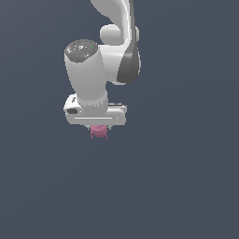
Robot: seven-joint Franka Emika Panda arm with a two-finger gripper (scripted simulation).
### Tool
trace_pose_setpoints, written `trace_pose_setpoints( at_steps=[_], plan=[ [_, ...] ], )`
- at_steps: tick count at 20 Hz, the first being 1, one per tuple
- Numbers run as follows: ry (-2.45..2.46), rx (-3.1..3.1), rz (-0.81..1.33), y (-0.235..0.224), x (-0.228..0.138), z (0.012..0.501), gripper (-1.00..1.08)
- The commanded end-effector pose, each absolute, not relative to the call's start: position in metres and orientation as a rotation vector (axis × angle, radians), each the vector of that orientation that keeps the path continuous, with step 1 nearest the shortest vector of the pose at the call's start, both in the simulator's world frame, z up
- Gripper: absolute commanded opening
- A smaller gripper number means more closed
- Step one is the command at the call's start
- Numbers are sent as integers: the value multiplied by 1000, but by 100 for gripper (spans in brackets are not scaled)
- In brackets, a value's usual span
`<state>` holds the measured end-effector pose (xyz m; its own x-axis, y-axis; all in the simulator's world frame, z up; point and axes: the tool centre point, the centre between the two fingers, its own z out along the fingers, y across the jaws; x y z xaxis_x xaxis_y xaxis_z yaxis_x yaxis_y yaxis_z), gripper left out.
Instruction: Pick up the object and move it to a goal position.
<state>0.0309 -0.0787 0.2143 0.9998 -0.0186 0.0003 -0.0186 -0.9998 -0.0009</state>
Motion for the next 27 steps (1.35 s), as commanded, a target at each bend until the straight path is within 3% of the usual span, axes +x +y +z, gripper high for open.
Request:
trace_pose_setpoints(
  at_steps=[1, 14, 27],
  plan=[
    [28, -3139, 0, -96, 24, 240, -100],
    [28, -3140, 0, -178, 1, 355, -100],
    [28, -3141, 0, -202, -2, 388, -100]
  ],
)
